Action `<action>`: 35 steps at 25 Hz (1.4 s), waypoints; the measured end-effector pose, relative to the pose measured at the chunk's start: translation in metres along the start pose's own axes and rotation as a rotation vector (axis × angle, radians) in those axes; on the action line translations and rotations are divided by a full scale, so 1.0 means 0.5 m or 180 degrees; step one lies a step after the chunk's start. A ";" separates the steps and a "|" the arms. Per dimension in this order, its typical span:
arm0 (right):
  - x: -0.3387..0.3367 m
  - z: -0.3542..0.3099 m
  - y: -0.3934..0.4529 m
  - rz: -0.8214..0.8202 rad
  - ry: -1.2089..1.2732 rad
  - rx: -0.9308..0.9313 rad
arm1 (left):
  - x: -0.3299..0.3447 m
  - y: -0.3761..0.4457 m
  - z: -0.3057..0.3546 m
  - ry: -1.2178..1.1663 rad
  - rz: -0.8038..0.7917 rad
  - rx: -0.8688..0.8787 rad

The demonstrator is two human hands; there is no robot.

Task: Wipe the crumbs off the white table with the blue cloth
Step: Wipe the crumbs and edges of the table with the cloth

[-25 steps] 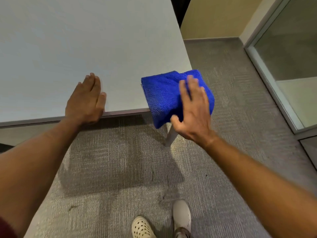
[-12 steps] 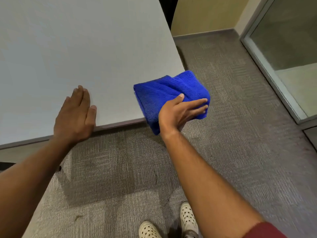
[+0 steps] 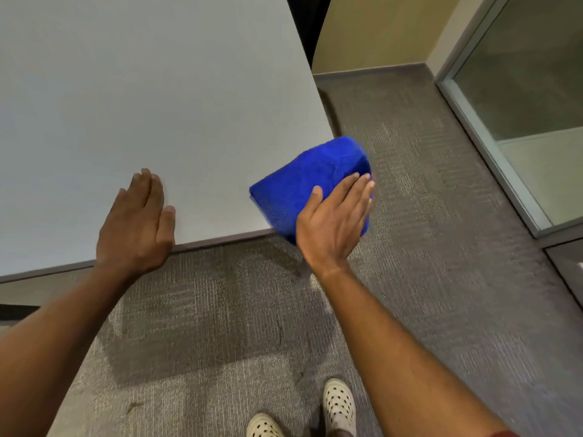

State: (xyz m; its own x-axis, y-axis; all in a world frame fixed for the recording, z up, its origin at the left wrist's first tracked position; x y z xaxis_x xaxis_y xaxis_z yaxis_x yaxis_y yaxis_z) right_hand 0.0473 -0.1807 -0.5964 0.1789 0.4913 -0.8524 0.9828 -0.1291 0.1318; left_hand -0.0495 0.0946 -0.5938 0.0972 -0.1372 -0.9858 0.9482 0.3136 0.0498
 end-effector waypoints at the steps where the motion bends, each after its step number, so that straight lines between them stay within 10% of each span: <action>1: 0.000 -0.005 -0.012 0.0005 -0.0135 -0.0125 | 0.000 -0.001 0.000 -0.0001 -0.0017 -0.0018; 35: 0.084 -0.107 0.348 -0.1264 -0.0070 -0.0274 | -0.001 -0.004 0.004 0.0047 -0.0149 -0.0320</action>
State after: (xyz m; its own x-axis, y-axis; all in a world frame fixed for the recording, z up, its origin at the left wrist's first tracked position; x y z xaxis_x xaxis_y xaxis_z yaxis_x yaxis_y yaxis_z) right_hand 0.2284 -0.1362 -0.5821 -0.2156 0.4697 -0.8561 0.9756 0.1402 -0.1688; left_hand -0.0507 0.0924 -0.5933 0.0484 -0.1402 -0.9889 0.9164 0.4001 -0.0119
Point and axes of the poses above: each hand's wrist, its own y-axis towards the middle knuckle, its own x-axis out of the palm, z = x × y, the point moved 3 cm from there along y, towards the middle knuckle, and after that the axes turned 2 degrees about -x, right-handed, at the moved point
